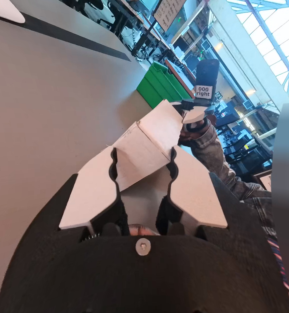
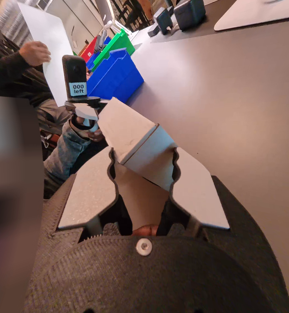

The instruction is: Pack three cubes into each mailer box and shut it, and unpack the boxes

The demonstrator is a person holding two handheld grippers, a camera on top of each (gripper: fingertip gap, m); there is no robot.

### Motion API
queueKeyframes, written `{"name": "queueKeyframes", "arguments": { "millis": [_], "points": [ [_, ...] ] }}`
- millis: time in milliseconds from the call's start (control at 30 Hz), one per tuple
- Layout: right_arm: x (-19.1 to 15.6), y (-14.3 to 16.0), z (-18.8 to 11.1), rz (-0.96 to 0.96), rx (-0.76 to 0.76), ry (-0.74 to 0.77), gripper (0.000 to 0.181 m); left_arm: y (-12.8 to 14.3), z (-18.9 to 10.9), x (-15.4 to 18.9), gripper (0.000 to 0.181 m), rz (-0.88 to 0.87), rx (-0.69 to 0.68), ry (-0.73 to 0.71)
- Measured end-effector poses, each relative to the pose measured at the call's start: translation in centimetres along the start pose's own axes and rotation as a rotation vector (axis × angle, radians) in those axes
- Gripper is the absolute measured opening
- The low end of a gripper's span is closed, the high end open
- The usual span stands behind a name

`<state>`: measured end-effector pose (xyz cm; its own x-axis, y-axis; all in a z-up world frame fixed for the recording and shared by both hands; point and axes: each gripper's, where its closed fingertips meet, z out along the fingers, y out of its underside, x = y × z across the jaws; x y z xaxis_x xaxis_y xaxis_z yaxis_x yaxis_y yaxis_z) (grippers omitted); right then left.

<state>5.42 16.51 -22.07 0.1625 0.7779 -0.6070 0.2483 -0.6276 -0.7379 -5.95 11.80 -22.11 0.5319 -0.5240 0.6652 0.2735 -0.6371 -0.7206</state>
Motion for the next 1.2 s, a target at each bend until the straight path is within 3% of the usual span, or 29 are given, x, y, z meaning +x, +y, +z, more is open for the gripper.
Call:
{"name": "queueKeyframes", "arguments": {
  "millis": [100,367,633,833,900,1000,1033,1100,1200],
  "points": [
    [-0.2,-0.2,0.0,-0.102,0.02,0.025,0.063,-0.1,0.0,0.1,0.061,0.06,0.006,-0.013],
    [-0.4,0.5,0.5,-0.609,-0.02,0.215,0.061,0.2,-0.3,-0.3,0.051,0.506,-0.034,-0.202],
    [-0.2,4.3,-0.5,-0.773,-0.249,0.261,0.04,4.4,-0.6,-0.6,0.039,0.731,-0.225,-0.287],
    [0.6,5.6,-0.6,-0.756,-0.314,0.266,0.04,5.6,-0.3,-1.1,0.035,0.739,-0.321,-0.302],
    [0.2,5.7,-0.6,-0.74,-0.32,0.229,0.051,5.4,-0.3,-1.0,0.035,0.717,-0.31,-0.284],
    [0.6,4.4,-0.8,-0.683,-0.293,0.276,0.114,3.9,-0.5,-0.2,0.058,0.734,-0.204,-0.25],
    [0.6,3.9,-0.9,-0.685,-0.286,0.289,0.124,3.0,-0.6,-0.1,0.066,0.755,-0.143,-0.252],
    [-0.2,3.1,-0.8,-0.721,-0.32,0.277,0.128,1.5,-0.9,0.1,0.078,0.803,-0.032,-0.271],
    [-1.5,3.0,0.1,-0.812,-0.517,0.224,0.122,0.3,-1.1,0.2,0.085,0.856,0.08,-0.291]
  ]
}}
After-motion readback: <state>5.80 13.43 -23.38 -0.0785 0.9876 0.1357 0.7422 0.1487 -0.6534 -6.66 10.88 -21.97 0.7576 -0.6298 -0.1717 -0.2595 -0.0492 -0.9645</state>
